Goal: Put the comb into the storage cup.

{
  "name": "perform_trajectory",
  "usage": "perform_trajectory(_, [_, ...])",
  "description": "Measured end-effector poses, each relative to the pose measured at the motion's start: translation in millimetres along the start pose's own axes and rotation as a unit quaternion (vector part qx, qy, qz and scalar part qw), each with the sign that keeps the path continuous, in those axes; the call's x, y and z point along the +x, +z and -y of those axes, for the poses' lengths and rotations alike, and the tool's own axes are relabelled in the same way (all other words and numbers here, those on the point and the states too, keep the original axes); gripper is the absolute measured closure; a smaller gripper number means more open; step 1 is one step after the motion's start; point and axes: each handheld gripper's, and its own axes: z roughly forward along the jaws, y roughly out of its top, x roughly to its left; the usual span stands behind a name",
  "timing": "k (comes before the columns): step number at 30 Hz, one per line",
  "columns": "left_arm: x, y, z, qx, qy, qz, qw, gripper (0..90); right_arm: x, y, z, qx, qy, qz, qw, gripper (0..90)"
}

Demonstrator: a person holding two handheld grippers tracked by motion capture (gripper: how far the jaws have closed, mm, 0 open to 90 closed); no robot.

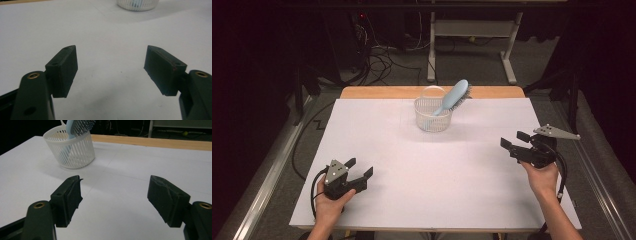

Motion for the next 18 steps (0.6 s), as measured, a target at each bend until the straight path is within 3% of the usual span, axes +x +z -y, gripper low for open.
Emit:
perform_trajectory(10, [0.0, 0.0, 0.0, -0.001, -0.001, 0.0, 1.0, 27.8, 0.9, -4.7, 4.6, -0.005, 0.0, 0.0, 1.0, 26.5])
perform_trajectory(13, [-0.1, 0.2, 0.0, 0.0, -0.002, 0.0, 1.0, 27.8, 5.2, -5.8, 5.8, -0.004, -0.018, 0.005, 0.9998, 26.2])
perform_trajectory(18, [-0.2, -0.2, 0.0, 0.0, -0.002, 0.001, 1.0, 27.8, 7.6, -5.9, 8.5, -0.004, -0.018, 0.0, 0.9998, 25.8])
